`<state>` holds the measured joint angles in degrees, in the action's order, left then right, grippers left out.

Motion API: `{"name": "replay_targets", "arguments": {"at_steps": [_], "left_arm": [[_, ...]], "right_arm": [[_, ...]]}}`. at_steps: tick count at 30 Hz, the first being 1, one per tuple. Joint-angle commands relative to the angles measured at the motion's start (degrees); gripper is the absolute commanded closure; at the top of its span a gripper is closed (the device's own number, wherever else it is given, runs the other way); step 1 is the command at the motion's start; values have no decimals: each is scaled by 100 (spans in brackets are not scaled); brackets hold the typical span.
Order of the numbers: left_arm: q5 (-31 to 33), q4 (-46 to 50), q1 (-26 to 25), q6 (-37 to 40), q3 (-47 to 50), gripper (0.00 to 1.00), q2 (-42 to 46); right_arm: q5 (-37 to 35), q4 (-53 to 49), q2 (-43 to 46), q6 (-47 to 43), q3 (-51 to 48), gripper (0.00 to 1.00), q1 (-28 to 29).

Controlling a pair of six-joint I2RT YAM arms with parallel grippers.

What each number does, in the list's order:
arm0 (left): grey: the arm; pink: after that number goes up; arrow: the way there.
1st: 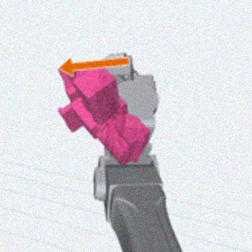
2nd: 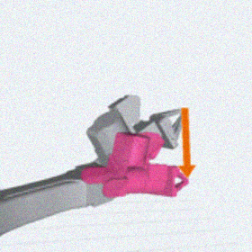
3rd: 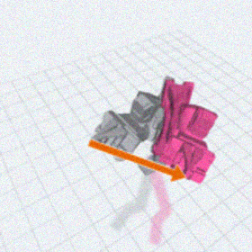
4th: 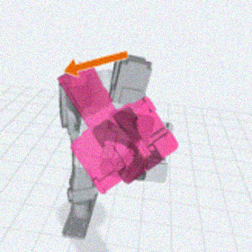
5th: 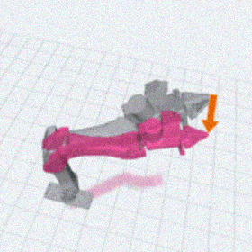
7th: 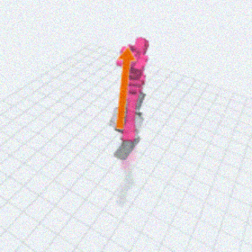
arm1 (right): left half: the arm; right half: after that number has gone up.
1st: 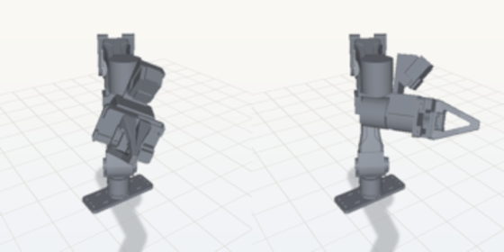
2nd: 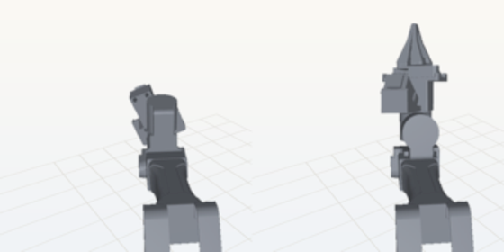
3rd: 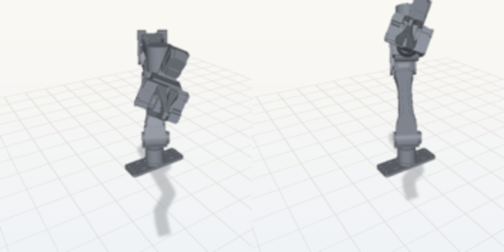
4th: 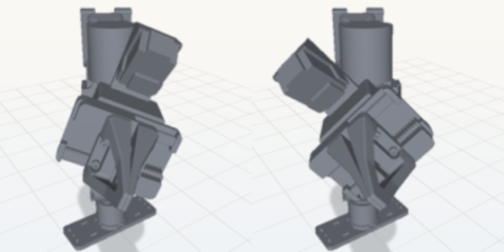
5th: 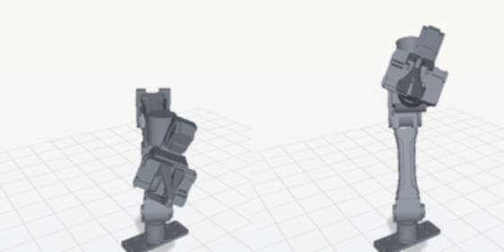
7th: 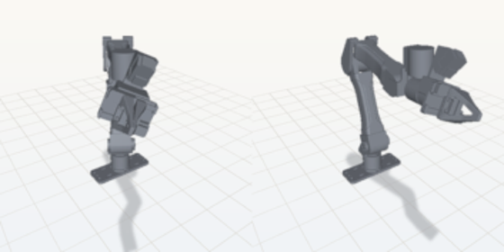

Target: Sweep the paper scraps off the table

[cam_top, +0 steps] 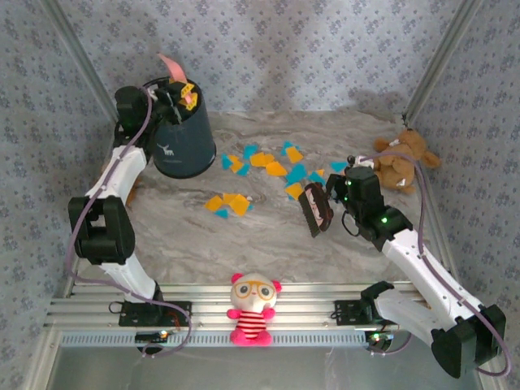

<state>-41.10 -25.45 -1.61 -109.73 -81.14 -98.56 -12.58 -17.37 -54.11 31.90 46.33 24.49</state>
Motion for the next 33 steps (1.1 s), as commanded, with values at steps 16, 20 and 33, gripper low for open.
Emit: {"name": "replay_targets", "arguments": {"at_steps": [16, 20, 33], "left_arm": [[-243, 122, 8, 380, -278, 100, 437], [-424, 1570, -29, 1984, -785, 100, 669], [-43, 5913, -315, 6499, -2002, 100, 938]], "right_arm": [[47, 188, 45, 49, 95, 100, -28], [56, 207, 58, 42, 105, 100, -23], [430, 520, 15, 131, 61, 100, -41]]}}
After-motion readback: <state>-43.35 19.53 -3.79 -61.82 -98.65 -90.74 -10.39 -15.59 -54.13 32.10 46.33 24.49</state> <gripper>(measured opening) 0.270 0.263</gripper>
